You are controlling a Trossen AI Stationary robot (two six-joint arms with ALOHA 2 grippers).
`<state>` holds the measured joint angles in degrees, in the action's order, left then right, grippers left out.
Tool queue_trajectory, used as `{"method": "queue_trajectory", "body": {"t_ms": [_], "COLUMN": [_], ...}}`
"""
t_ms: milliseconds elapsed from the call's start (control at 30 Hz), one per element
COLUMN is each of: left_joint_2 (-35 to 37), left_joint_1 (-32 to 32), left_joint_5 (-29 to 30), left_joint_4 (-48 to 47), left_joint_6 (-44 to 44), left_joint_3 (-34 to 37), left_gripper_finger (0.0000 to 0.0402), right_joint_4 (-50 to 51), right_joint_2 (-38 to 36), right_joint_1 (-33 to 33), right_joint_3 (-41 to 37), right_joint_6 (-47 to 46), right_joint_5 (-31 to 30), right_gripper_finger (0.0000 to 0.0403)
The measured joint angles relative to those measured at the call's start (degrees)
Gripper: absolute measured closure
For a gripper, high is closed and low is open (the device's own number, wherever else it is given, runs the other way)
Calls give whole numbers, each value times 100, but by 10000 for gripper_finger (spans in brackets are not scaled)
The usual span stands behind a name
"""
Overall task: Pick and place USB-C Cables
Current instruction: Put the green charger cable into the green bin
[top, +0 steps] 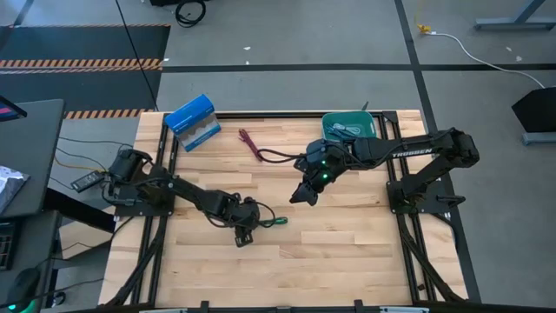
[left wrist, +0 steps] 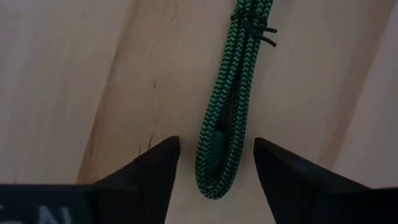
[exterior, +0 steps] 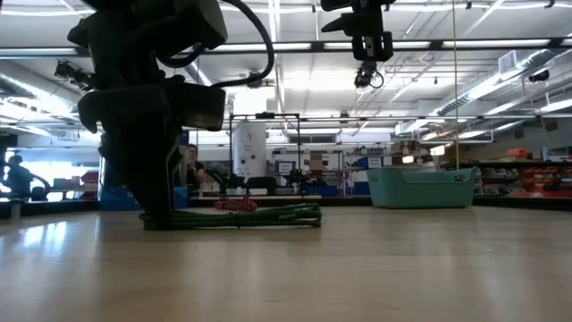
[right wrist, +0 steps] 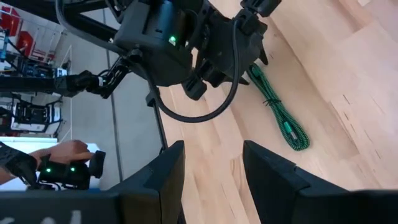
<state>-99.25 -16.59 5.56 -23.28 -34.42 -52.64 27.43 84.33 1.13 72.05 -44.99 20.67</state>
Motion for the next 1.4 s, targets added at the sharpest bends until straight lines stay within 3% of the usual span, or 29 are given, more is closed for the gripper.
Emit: {"method": "queue_trajectory", "body": {"t_ms": [100,200,367,533,767,900,1033,1233,1300,1400], "left_joint_2": [-4,-11,-15,-27,105,206,455,868,972,1056], "left_joint_1": [66,182,353,441,463,356,265,295,333,422], "left_joint_5": [-2,-4,-47,-96,-114,17,673,2319,2787,3019], "left_joint_4": [57,103,176,853,1789,2429,3010,3671,3870,4037], "left_joint_6": [182,206,-26,-808,-2240,-2886,-3295,-3442,-3422,-3314], "left_joint_3": [4,6,15,15,20,18,17,7,9,16], "left_gripper_finger": [179,204,290,381,384,386,386,386,386,386], "right_joint_4": [0,1,1,2,362,891,1415,1845,1534,717], "right_joint_2": [0,0,0,0,-49,-318,-574,-702,-710,-695], "right_joint_1": [0,0,-17,-95,-402,-682,-976,-1333,-1391,-1451], "right_joint_3": [0,0,0,0,0,2,2,-4,0,-2], "right_joint_6": [61,183,337,469,829,1140,1503,1237,810,312], "right_joint_5": [0,-2,0,107,451,270,-89,-417,-568,-806], "right_gripper_finger": [234,234,234,234,234,234,234,234,234,234]}}
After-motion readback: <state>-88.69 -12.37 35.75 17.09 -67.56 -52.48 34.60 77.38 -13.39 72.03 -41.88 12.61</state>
